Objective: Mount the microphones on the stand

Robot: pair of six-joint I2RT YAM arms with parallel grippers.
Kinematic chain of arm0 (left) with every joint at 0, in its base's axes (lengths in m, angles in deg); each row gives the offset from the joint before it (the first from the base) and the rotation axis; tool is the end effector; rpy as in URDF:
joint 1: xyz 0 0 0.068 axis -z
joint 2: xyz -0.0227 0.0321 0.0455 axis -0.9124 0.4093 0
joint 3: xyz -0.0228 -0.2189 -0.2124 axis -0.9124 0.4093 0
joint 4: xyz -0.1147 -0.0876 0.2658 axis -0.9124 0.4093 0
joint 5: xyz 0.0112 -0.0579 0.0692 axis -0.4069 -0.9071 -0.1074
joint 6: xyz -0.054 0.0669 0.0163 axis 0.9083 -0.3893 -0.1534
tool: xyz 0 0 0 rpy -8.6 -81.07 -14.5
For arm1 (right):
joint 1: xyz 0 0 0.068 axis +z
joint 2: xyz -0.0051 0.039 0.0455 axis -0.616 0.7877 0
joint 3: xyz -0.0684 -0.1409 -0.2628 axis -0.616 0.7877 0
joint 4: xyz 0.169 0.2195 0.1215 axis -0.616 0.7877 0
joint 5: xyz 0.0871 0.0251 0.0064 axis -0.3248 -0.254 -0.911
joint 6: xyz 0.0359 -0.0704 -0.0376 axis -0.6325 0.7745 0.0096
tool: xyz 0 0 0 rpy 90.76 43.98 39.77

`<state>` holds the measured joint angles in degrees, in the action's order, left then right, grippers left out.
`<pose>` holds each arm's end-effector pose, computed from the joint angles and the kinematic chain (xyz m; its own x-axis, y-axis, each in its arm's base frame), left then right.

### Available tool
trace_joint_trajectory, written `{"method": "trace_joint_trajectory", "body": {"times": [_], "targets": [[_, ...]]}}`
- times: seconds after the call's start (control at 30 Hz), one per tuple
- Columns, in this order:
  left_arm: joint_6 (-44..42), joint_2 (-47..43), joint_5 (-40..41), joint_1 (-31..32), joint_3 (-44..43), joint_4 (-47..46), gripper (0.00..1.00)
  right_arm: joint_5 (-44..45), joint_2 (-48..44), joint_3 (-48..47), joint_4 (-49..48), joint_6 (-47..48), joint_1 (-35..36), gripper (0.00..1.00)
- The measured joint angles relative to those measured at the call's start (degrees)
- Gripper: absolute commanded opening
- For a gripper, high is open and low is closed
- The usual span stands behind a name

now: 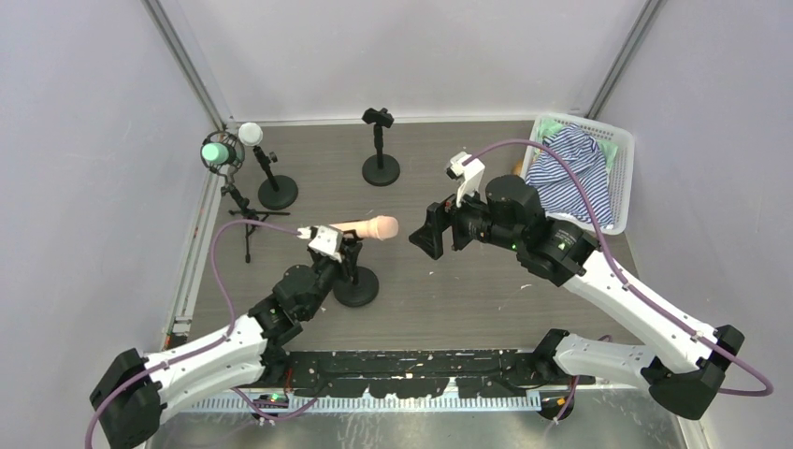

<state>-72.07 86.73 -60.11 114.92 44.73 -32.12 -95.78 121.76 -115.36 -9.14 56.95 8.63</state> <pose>0.1686 -0.1522 0.2212 -0.1203 -0.1172 -0.9858 0.4566 0.8752 -0.1597 0.1930 0.2183 0.4067 -0.4317 -0.1220 -0.8937 -0.7202 0.6432 0.2600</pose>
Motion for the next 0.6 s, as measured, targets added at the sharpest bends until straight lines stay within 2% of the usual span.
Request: {"method": "trace_joint_trajectory", "body": {"times": [0.1, 0.17, 0.43, 0.6], "targets": [[-3.82, 3.87, 5.07, -1.36, 0.00, -4.74, 0.00, 0.04, -0.09, 0.52, 0.44, 0.20, 0.00, 0.90], [-5.40, 6.64, 5.68, -4.35, 0.00, -8.22, 0.00, 0.07, -0.24, 0.68, 0.66, 0.37, 0.00, 0.90], [-4.94, 19.63, -0.85, -24.33, -0.98, -23.52, 0.00, 0.24, -2.19, 1.44, 1.40, 1.27, 0.00, 0.90], [-4.94, 33.00, -6.69, -30.95, -5.79, -33.86, 0.00, 0.50, -3.80, 2.05, 1.97, 1.33, 0.00, 0.90]]}}
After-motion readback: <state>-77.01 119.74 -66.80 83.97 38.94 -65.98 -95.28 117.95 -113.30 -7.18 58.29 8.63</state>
